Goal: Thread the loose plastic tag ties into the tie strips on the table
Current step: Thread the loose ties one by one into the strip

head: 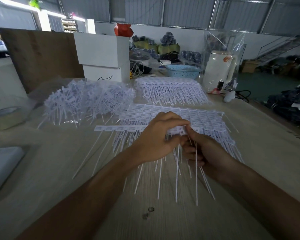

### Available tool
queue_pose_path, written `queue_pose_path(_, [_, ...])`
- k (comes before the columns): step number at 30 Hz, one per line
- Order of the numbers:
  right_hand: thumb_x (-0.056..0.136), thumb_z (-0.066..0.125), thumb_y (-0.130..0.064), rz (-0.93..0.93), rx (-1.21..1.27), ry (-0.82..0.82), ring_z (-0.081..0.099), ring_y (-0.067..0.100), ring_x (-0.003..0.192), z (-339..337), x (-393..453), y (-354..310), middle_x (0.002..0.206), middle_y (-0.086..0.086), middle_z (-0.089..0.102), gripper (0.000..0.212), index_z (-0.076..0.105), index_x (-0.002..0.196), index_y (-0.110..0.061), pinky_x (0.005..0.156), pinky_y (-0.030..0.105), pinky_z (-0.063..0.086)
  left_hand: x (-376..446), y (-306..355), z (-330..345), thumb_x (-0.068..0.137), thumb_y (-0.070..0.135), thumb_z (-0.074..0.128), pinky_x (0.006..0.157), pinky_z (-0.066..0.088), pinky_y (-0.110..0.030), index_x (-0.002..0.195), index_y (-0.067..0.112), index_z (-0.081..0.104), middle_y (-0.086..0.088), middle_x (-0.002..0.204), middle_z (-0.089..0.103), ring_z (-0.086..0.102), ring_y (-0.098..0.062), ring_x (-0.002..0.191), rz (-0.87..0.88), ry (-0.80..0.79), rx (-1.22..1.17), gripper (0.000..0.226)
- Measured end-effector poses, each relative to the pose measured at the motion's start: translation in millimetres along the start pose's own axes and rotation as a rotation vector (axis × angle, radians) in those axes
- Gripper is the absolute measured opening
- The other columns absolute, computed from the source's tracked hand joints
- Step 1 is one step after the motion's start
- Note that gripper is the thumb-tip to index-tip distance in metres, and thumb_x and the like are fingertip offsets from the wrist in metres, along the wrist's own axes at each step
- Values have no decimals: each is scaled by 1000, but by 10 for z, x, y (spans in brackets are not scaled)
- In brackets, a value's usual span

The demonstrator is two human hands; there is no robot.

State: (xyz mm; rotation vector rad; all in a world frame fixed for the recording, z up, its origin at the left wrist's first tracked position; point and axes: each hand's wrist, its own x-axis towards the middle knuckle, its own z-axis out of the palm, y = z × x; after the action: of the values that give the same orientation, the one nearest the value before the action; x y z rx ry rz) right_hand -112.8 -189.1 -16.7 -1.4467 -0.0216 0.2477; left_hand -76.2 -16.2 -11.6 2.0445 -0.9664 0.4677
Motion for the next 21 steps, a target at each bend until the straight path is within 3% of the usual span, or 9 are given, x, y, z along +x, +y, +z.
queue_pose_path(3, [92, 57, -58, -14, 12, 17, 25, 8, 45, -37, 17, -23, 60, -4, 30, 45, 64, 67, -20, 35, 19, 23, -5, -78, -25, 84, 5, 63, 98, 42, -34, 128, 17, 63, 3, 120, 61, 52, -15, 115, -19, 25, 95, 45])
queue_pose_path(7, [89, 63, -55, -76, 33, 54, 26, 8, 47, -34, 28, -6, 61, -5, 29, 39, 65, 66, -23, 37, 19, 25, -12, -124, 0, 89, 15, 72, 86, 48, -41, 115, 12, 69, 1, 106, 64, 57, -17, 101, 4, 85, 168, 26])
queue_pose_path(12, [87, 67, -54, -113, 59, 92, 25, 8, 46, -17, 16, 4, 59, -7, 27, 40, 54, 62, -26, 38, 20, 27, -19, -55, 64, 85, 16, 77, 76, 52, -43, 103, 6, 73, -3, 96, 66, 60, -21, 91, 58, 150, 188, 20])
queue_pose_path(16, [92, 61, -54, -122, -16, 115, 26, 9, 44, 6, -9, 13, 54, -7, 30, 47, 46, 56, -26, 38, 20, 28, -34, -19, 77, 83, 13, 79, 74, 52, -44, 101, 5, 73, -4, 94, 66, 60, -22, 90, 76, 160, 234, 20])
queue_pose_path(21, [101, 54, -39, -254, -171, 121, 26, 10, 41, 1, -22, -20, 49, -7, 30, 49, 40, 56, -25, 39, 20, 27, -37, -21, 70, 85, 14, 76, 73, 52, -42, 101, 6, 75, -2, 94, 68, 60, -21, 88, 95, 151, 242, 18])
